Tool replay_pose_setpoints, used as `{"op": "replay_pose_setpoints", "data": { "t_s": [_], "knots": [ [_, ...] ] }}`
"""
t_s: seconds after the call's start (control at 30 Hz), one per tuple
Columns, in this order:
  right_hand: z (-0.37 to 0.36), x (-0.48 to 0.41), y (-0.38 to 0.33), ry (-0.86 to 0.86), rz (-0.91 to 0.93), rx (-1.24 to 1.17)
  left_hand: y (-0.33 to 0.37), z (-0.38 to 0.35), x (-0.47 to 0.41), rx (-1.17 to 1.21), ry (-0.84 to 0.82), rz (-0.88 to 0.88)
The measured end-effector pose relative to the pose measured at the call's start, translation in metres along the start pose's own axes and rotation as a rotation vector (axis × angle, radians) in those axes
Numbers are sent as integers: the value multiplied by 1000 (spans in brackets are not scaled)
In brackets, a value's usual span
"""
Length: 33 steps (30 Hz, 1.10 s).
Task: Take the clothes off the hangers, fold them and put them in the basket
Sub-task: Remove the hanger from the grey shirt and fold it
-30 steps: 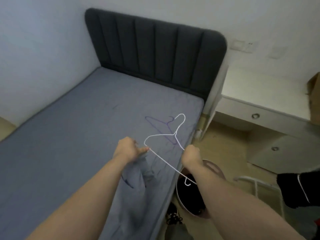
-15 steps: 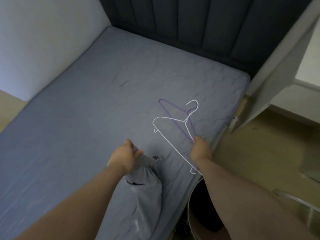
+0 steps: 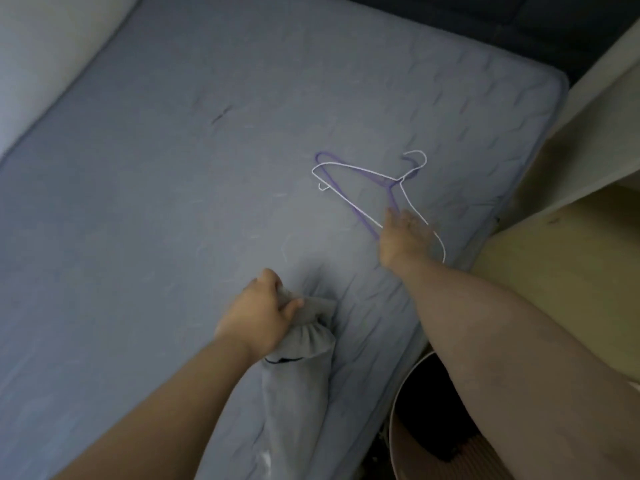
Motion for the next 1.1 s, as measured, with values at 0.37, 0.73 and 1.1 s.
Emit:
{"op": "replay_pose_setpoints", "data": {
  "t_s": [0.37,0.73,1.1],
  "knots": [
    [-56,147,-120,-500,503,26,-1,61,56,-81,-46,-441],
    [31,319,-130,-378,419,130,-92,184,203,-102,230,-422],
    [126,532,-126,71,340,261,-226,240,377,-264,496,-263]
  ]
}}
Point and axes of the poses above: each hand's wrist, its own x-axis away from the middle knuckle, its own z-axis out of the back of the hand, y = z × x, the point moved 6 cm from there along -x, towards the middle knuckle, and after that the axes turned 2 degrees about -x, right-handed, at the moved point
